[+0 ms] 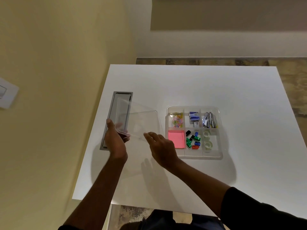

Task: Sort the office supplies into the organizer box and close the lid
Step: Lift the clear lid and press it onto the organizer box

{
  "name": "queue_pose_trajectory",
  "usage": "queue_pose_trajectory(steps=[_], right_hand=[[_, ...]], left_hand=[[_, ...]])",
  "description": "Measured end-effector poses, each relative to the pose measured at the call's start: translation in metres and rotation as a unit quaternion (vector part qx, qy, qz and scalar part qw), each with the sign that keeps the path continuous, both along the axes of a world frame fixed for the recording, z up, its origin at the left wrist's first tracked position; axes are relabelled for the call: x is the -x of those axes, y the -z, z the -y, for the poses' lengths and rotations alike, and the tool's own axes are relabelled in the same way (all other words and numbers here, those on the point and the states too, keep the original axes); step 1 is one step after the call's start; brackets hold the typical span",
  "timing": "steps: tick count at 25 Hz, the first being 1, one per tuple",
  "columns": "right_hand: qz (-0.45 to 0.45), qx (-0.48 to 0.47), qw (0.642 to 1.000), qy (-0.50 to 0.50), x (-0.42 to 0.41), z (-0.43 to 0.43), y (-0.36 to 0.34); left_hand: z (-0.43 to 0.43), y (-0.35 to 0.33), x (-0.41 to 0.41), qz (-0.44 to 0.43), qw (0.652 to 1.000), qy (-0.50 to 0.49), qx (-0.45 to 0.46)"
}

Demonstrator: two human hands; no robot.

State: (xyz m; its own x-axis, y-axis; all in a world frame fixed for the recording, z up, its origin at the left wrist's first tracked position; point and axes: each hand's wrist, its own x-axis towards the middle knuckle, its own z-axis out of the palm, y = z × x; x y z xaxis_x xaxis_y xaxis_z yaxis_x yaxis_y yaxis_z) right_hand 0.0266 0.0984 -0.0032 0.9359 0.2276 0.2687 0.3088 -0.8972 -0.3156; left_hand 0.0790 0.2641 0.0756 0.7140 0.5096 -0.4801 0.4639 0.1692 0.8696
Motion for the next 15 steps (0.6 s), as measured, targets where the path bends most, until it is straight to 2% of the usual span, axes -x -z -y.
queue_pose_trajectory(steps=[2,3,6,8,10,12,15], right_hand=[[0.034,-0.023,0.999,0.028,-0.019,0.011,-0.014],[0.040,-0.031,0.998,0.040,-0.029,0.017,-0.022],[0.049,-0.051,0.994,0.085,-0.060,0.041,-0.056],[0.037,-0.084,0.987,0.132,-0.076,0.061,-0.079],[-0.008,-0.162,0.971,0.174,-0.087,0.087,-0.095],[-0.071,-0.292,0.937,0.180,-0.090,0.118,-0.105],[-0.166,-0.463,0.852,0.180,-0.078,0.168,-0.117]], left_hand=[[0.009,-0.011,-0.013,0.028,0.993,0.042,0.108],[0.013,-0.011,-0.018,0.037,0.988,0.075,0.128],[0.030,-0.009,-0.026,0.011,0.983,0.143,0.110],[0.041,-0.002,-0.029,-0.026,0.989,0.123,0.081],[0.047,0.007,-0.034,-0.067,0.993,0.088,0.049],[0.046,0.023,-0.036,-0.106,0.991,0.079,-0.002],[0.043,0.049,-0.033,-0.128,0.985,0.108,-0.045]])
